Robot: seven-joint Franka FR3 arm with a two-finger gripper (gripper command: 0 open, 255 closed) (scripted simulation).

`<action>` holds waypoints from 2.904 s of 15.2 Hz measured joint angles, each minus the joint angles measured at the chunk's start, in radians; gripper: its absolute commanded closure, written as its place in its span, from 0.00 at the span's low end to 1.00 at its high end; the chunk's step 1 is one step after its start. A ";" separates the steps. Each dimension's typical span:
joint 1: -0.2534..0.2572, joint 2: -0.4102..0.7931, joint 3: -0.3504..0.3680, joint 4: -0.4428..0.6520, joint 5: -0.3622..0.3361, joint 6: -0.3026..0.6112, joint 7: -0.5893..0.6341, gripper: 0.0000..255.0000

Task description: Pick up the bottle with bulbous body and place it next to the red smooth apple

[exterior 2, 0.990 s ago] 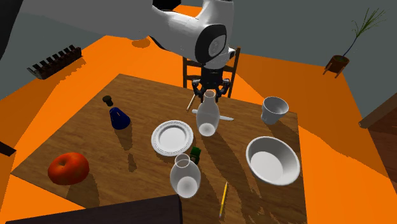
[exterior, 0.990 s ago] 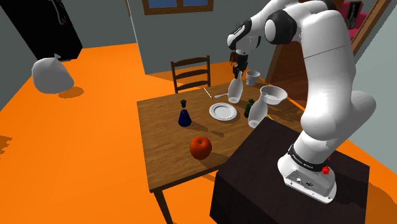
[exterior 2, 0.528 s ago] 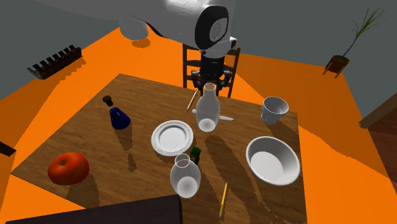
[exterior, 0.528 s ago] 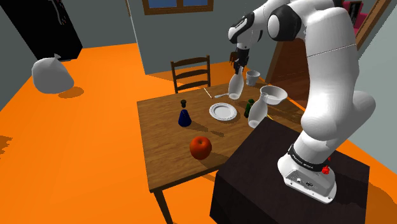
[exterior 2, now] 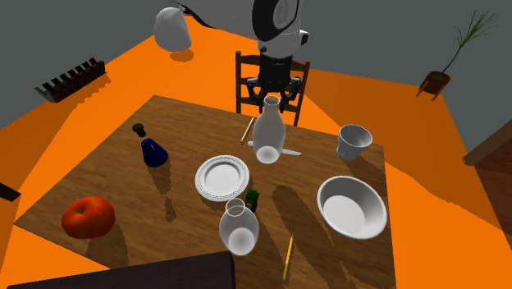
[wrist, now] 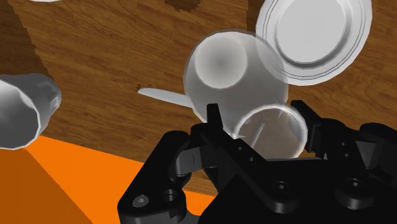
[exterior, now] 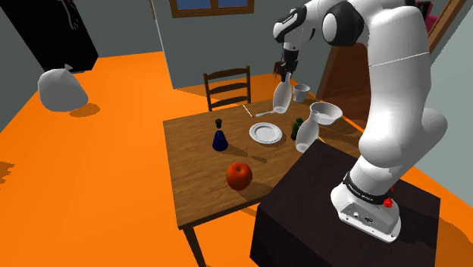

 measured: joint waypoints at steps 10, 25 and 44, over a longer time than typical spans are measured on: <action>0.002 -0.048 -0.012 0.066 -0.021 -0.111 0.014 1.00; -0.007 -0.078 -0.022 0.220 -0.038 -0.292 0.030 1.00; -0.072 0.002 -0.018 0.610 -0.014 -0.598 0.044 1.00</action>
